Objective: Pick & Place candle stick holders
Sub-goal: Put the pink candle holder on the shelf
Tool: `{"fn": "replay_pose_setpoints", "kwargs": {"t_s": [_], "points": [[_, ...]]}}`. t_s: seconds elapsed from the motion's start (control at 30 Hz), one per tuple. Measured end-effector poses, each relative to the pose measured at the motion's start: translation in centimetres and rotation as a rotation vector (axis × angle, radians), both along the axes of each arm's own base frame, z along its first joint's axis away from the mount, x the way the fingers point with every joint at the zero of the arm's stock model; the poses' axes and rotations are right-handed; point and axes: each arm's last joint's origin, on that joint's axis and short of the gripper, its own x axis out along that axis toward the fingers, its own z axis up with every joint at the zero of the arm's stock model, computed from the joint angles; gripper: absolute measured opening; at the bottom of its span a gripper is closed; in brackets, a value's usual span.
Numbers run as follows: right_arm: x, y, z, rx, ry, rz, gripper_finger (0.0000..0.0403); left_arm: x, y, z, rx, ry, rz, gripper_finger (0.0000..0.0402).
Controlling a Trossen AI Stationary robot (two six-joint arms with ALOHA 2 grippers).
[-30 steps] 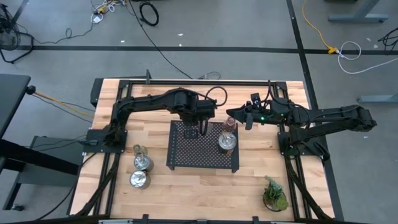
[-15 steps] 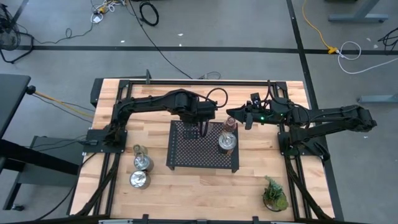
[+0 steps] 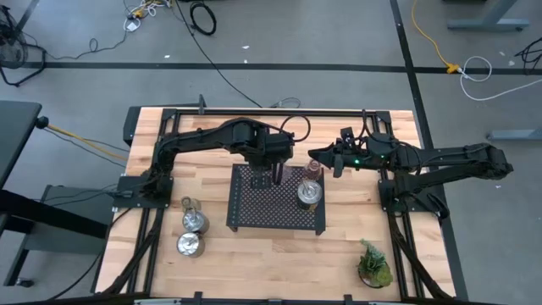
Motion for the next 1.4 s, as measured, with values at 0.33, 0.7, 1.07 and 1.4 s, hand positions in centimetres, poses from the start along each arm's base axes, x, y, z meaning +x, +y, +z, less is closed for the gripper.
{"fn": "replay_pose_setpoints", "kwargs": {"t_s": [0.33, 0.7, 1.07, 1.4], "points": [[0.0, 0.0, 0.0, -0.004, 0.002, 0.001, 0.0052, 0.0, -1.1, 0.0, 0.002, 0.000, -0.034, 0.0041], [0.0, 0.0, 0.0, -0.012, 0.004, 0.010, 0.0052, -0.1, -1.2, 0.2, 0.065, -0.003, -0.022, 0.0041], [0.0, 0.0, -0.1, -0.011, 0.013, 0.013, 0.0052, -1.6, 2.5, 2.1, 0.173, -0.061, 0.158, 0.0041], [0.0, 0.2, -0.2, 0.000, 0.025, 0.059, 0.0052, -4.3, 8.6, 2.7, -0.044, -0.103, 0.415, 0.0030]]}}
